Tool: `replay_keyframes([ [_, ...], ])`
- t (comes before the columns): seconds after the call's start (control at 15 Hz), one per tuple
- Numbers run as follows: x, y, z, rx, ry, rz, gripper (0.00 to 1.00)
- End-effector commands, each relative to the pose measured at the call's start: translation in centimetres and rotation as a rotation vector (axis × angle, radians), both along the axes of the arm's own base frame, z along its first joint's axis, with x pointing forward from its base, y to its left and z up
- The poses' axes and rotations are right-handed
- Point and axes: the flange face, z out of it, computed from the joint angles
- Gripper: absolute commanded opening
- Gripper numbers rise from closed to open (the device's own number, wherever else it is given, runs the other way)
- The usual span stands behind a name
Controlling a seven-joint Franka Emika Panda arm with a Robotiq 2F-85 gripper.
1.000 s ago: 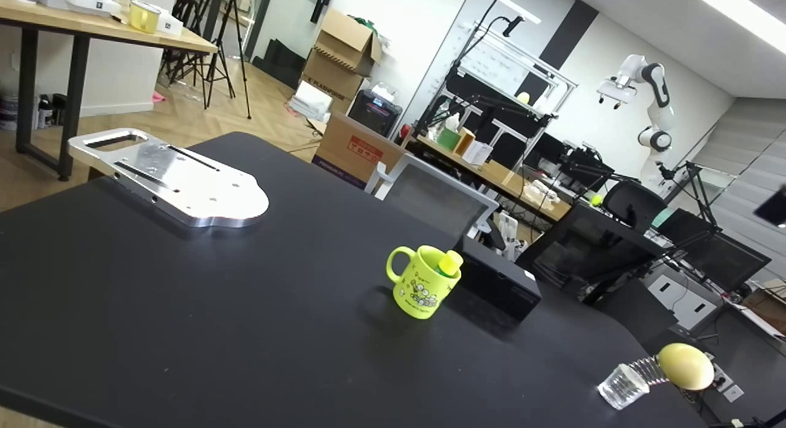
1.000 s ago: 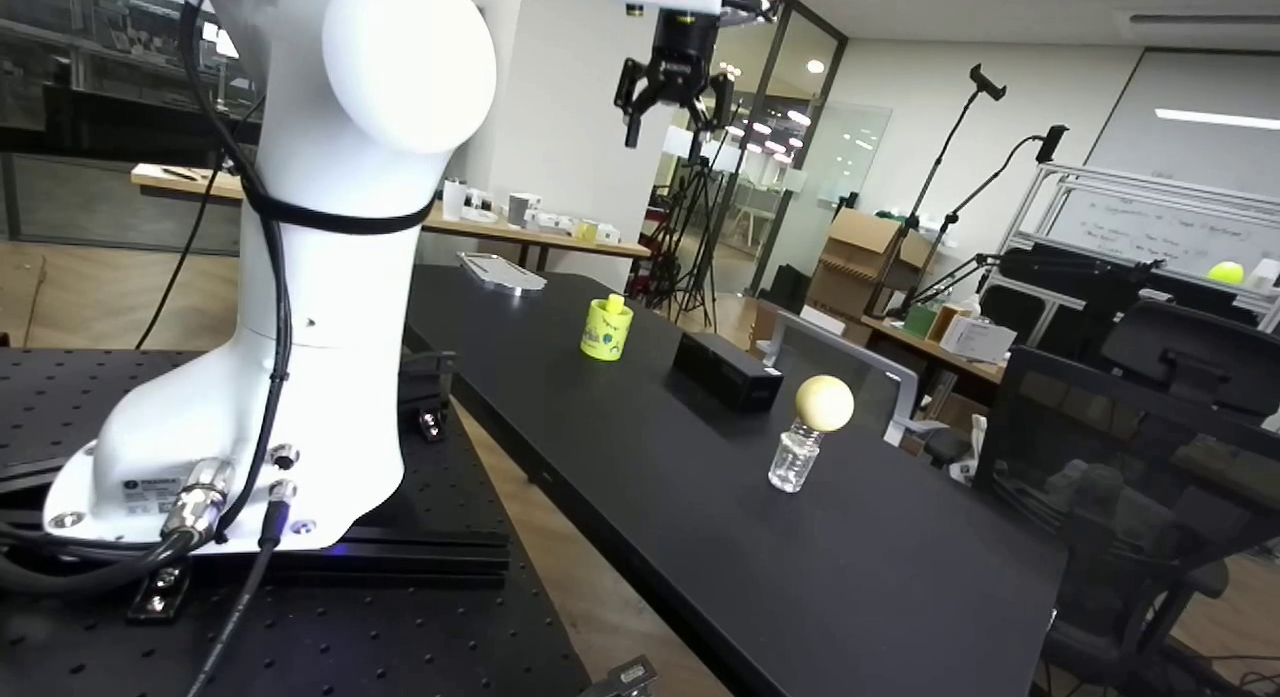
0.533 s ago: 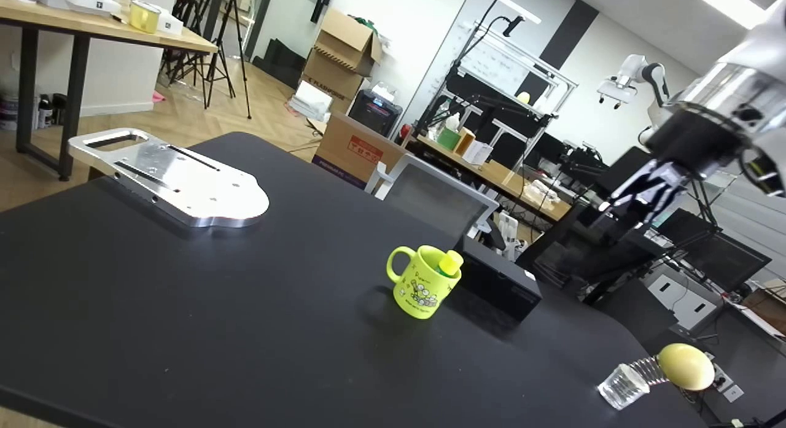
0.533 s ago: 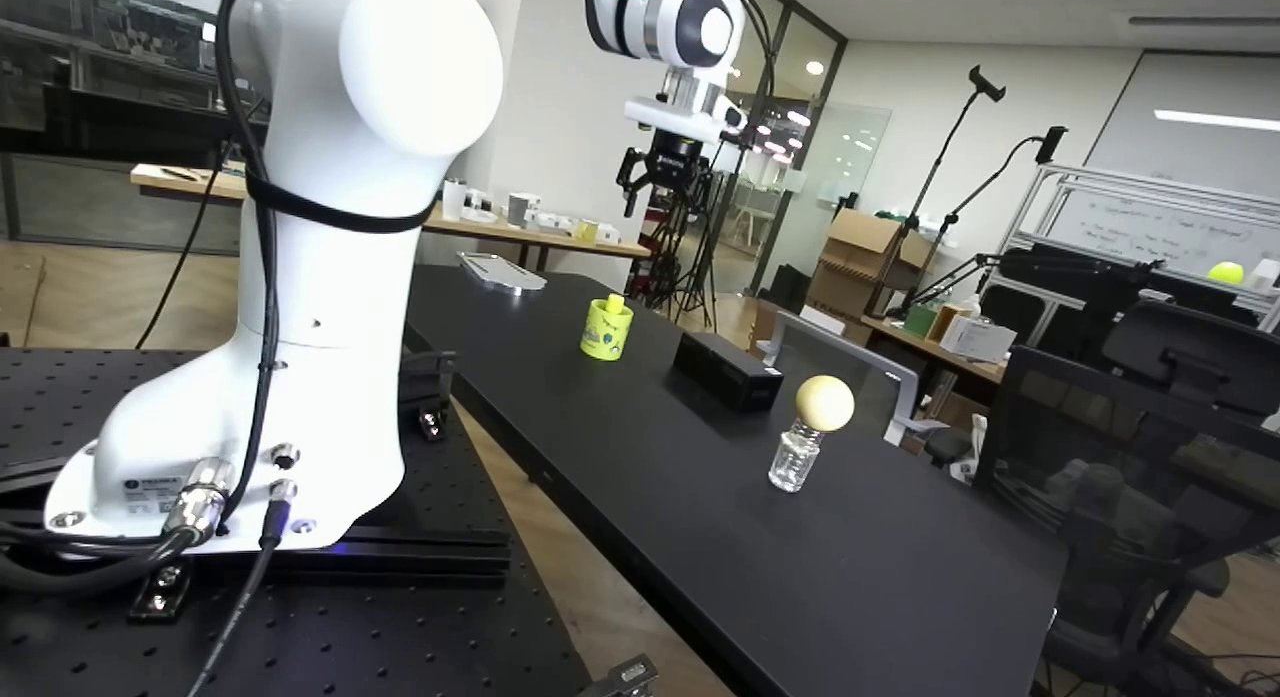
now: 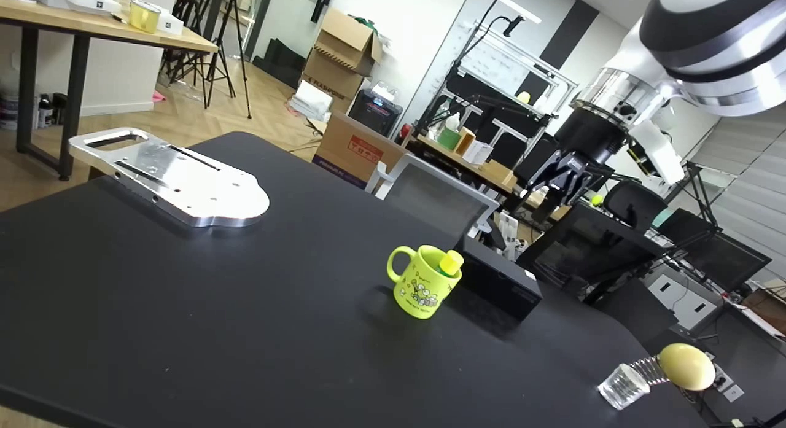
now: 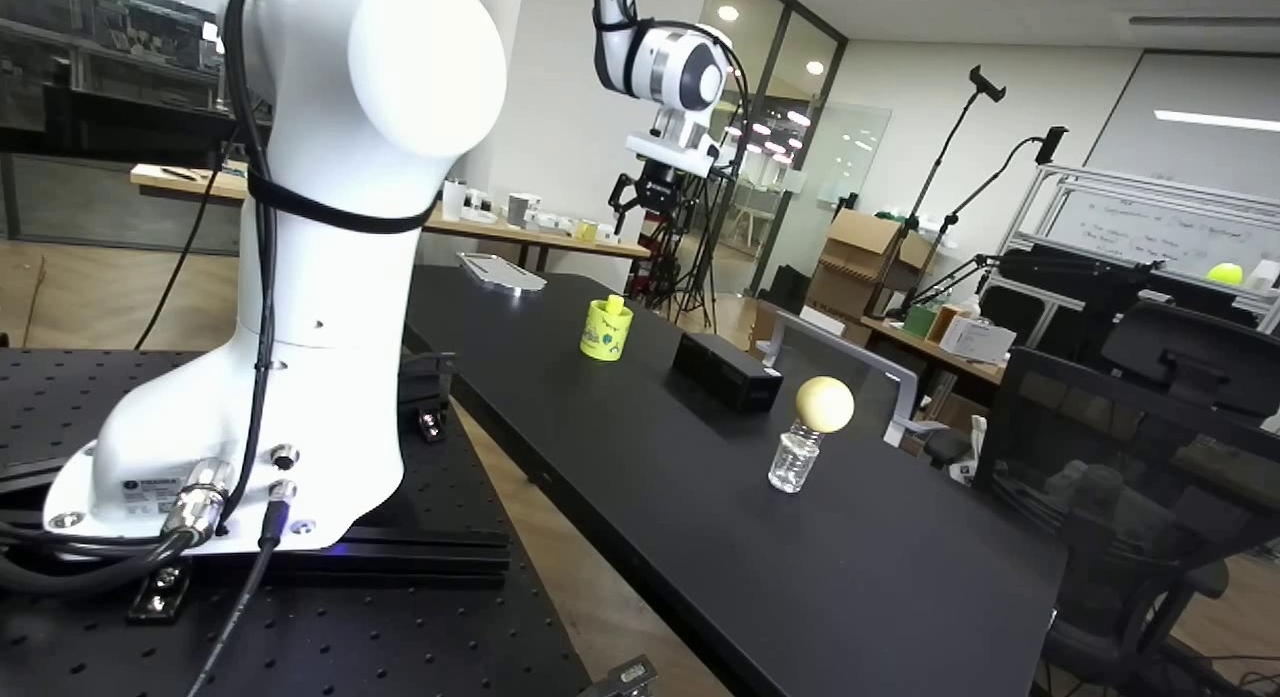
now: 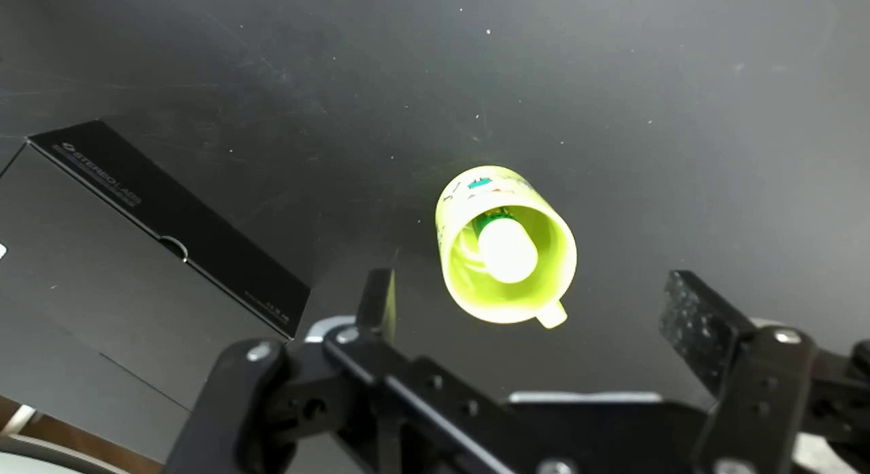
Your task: Remove the glue from the mug and place it on the table
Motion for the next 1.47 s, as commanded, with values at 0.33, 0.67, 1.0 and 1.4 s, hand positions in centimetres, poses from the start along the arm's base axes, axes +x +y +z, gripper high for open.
replay_keyframes([
  [0.33,1.4,0.3,-0.2,-0.021,0.002,0.008,1.00],
  [0.67,5.0,2.6,-2.3,-0.098,0.017,0.091,1.00],
  [1.0,6.7,6.7,-4.5,-0.104,0.041,0.157,1.00],
  [1.4,5.6,10.5,-7.8,-0.131,0.121,0.146,1.00],
])
